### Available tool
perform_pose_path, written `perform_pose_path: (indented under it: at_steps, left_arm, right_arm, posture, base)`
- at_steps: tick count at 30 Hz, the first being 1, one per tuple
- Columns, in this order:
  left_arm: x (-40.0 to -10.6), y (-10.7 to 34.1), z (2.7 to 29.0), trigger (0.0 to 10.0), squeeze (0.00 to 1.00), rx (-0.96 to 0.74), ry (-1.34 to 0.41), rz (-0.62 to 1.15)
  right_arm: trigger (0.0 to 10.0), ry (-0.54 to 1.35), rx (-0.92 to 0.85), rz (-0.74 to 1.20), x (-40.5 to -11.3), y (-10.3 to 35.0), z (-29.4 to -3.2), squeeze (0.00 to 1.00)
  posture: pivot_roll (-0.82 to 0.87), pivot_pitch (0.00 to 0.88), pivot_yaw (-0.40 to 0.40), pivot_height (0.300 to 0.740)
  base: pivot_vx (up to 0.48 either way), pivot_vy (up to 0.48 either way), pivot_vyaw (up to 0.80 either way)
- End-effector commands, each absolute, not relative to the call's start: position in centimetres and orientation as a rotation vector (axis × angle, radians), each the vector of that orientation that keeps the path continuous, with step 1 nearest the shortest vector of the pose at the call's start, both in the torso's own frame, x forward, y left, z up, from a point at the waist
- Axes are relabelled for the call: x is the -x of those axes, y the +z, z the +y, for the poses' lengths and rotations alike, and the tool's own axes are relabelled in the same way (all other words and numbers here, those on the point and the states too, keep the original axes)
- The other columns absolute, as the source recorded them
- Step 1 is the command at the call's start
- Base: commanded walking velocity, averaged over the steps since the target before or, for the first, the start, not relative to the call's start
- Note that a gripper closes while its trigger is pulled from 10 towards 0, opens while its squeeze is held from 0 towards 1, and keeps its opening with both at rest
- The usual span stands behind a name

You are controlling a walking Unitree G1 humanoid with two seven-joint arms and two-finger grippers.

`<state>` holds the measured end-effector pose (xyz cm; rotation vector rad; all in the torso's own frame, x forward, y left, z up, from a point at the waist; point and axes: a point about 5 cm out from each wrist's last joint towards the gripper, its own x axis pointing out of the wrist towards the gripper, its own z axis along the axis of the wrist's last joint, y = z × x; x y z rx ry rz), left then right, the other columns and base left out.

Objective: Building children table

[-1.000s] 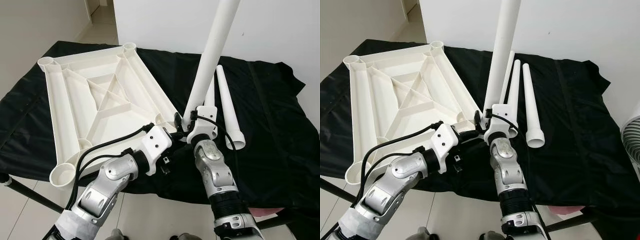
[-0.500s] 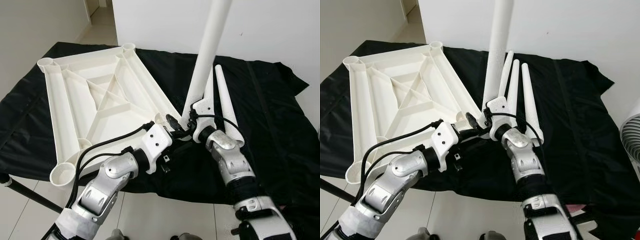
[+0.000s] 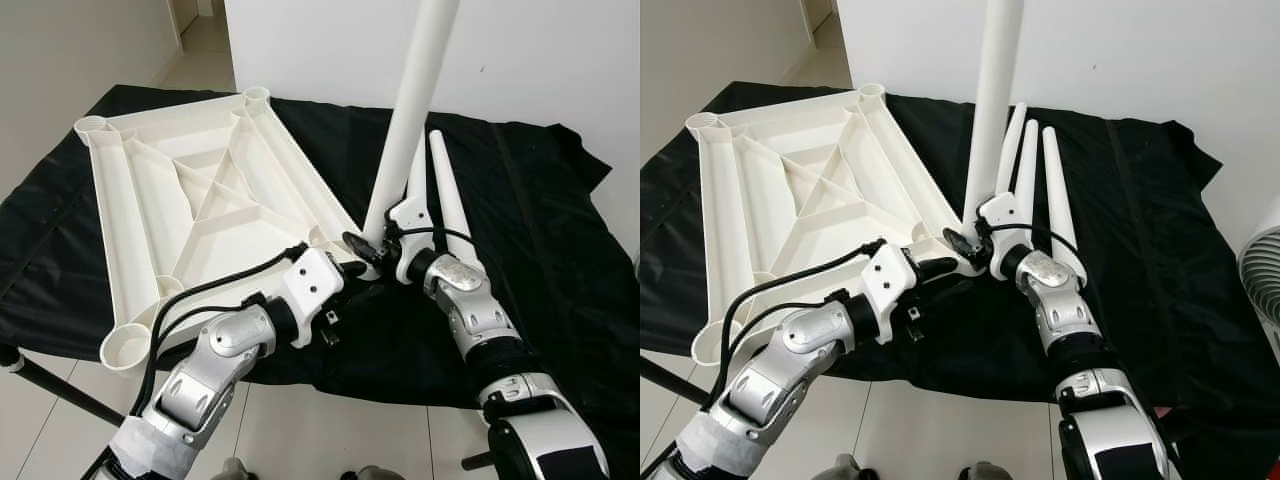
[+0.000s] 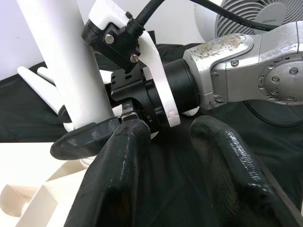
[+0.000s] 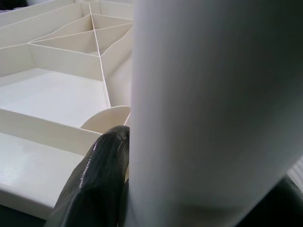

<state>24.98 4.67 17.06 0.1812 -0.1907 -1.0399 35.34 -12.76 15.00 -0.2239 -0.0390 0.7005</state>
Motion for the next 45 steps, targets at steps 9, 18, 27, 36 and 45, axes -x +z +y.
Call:
perform_pose_path:
  at_steps: [9,18,27,36,45]
  left_arm:
    - [-24.8,16.9,4.7,10.0,0.00,-0.196,-1.080,-0.180]
    - [-24.7,16.9,4.6,10.0,0.00,-0.195,-1.082,-0.180]
    - [-24.6,16.8,4.5,10.0,0.00,-0.195,-1.089,-0.181]
    - [-24.6,16.8,4.4,10.0,0.00,-0.196,-1.098,-0.182]
    - [-24.6,16.8,4.1,10.0,0.00,-0.195,-1.100,-0.186]
  right_arm:
    - [10.0,0.668,0.192,-0.001,-35.6,14.2,-12.7,0.00]
    - [10.0,0.438,0.109,0.039,-36.1,14.3,-12.1,0.00]
    - [10.0,0.017,0.054,0.012,-34.2,14.5,-11.1,0.00]
    - [10.0,-0.054,0.022,0.029,-32.5,14.5,-10.0,0.00]
    - [10.0,-0.035,0.002,-0.022,-32.5,15.0,-10.4,1.00]
  posture:
    - [-0.05,0.064,0.015,0.740]
    - [-0.04,0.062,0.011,0.740]
    - [-0.04,0.048,-0.001,0.740]
    - [-0.04,0.048,-0.001,0.740]
    - [-0.05,0.035,-0.009,0.740]
  base:
    - [0.000,0.000,0.00]
    - [0.000,0.000,0.00]
    - [0.000,0.000,0.00]
    - [0.000,0.000,0.00]
    - [0.000,0.000,0.00]
